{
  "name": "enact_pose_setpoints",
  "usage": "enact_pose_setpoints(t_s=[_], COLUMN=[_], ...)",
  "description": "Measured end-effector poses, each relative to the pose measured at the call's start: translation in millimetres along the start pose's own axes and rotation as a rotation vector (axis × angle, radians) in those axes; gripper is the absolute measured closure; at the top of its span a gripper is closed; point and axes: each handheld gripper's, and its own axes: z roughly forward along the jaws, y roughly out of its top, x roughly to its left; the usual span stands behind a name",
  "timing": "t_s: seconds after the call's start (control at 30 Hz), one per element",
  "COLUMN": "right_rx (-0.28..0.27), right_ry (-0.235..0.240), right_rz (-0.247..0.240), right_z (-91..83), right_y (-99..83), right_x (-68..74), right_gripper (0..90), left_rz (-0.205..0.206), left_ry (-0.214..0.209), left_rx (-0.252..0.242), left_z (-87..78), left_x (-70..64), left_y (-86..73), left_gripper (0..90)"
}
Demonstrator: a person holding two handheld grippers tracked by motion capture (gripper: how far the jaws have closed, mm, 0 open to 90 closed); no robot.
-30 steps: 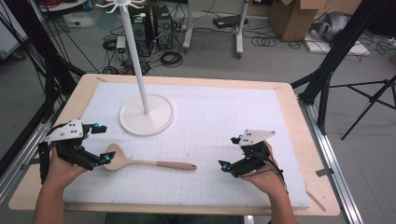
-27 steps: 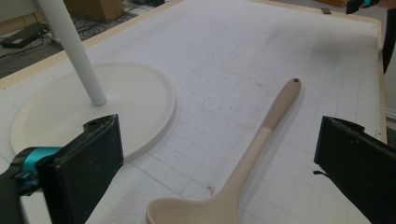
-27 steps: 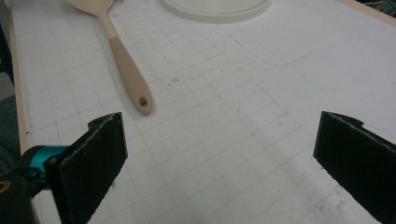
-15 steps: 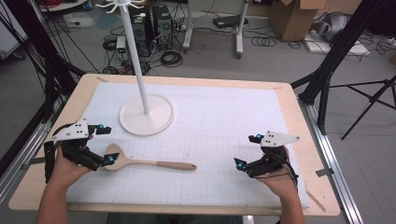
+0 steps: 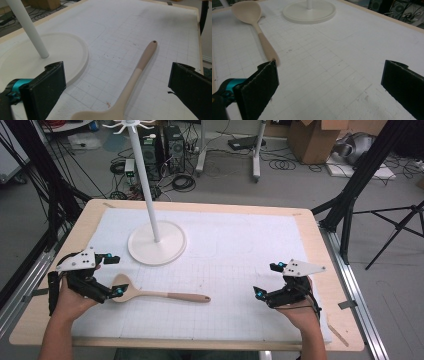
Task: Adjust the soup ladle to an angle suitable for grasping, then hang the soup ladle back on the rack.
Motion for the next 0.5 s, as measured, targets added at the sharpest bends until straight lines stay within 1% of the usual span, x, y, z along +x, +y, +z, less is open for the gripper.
enact_pose_setpoints(t_s=[0.13, 0.2, 0.3, 0.5], right_rx=[0.019, 0.016, 0.013, 0.011], right_ry=[0.000, 0.005, 0.006, 0.004], right_rz=[0.005, -0.004, 0.000, 0.000], right_z=[2.0, 1.9, 0.2, -1.0], right_y=[-0.9, -0.8, -0.7, -1.3], right_x=[-0.5, -0.9, -1.2, -1.9], right_gripper=[0.2, 0.2, 0.2, 0.2], left_rz=[0.000, 0.002, 0.008, 0.005], left_ry=[0.002, 0.000, -0.005, -0.011], left_rx=[0.004, 0.000, 0.001, 0.003], left_z=[0.9, 0.7, 0.2, 1.8], left_x=[-0.6, -1.2, -1.1, -2.1], left_y=[0.0, 1.3, 1.6, 1.5], left_gripper=[1.7, 1.6, 1.7, 1.7])
